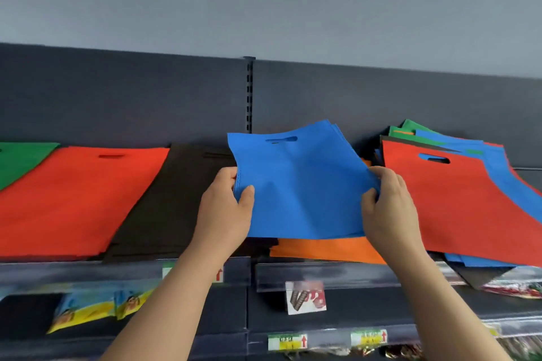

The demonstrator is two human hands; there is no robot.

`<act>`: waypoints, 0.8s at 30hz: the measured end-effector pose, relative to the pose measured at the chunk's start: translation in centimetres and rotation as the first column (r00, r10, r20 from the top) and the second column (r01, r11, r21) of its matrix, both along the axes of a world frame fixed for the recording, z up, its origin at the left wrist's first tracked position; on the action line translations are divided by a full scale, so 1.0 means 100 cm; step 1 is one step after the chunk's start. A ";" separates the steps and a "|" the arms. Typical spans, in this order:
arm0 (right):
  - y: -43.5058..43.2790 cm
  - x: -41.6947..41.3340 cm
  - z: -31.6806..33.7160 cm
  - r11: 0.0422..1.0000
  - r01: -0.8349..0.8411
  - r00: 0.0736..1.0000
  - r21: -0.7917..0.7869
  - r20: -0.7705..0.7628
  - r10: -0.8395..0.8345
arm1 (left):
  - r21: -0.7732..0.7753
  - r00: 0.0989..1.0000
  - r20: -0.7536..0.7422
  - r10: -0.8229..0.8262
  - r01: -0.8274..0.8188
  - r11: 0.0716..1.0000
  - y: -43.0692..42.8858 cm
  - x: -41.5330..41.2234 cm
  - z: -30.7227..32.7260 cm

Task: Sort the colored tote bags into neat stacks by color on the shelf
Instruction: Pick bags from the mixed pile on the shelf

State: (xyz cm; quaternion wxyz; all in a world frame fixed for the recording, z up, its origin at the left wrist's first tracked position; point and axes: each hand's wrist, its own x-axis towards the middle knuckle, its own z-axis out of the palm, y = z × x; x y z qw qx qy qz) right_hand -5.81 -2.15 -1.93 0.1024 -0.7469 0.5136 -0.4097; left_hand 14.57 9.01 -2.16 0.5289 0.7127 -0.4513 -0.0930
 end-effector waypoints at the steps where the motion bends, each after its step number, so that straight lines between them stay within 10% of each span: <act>1: 0.010 0.017 0.000 1.000 -0.027 1.000 -0.012 0.013 0.027 | -0.003 0.999 0.009 0.032 -0.032 0.999 0.014 0.015 0.001; 24: 0.205 0.357 -0.015 0.847 -0.531 0.847 0.014 0.006 0.531 | 0.128 0.817 0.181 0.548 -0.572 0.810 0.291 0.291 -0.010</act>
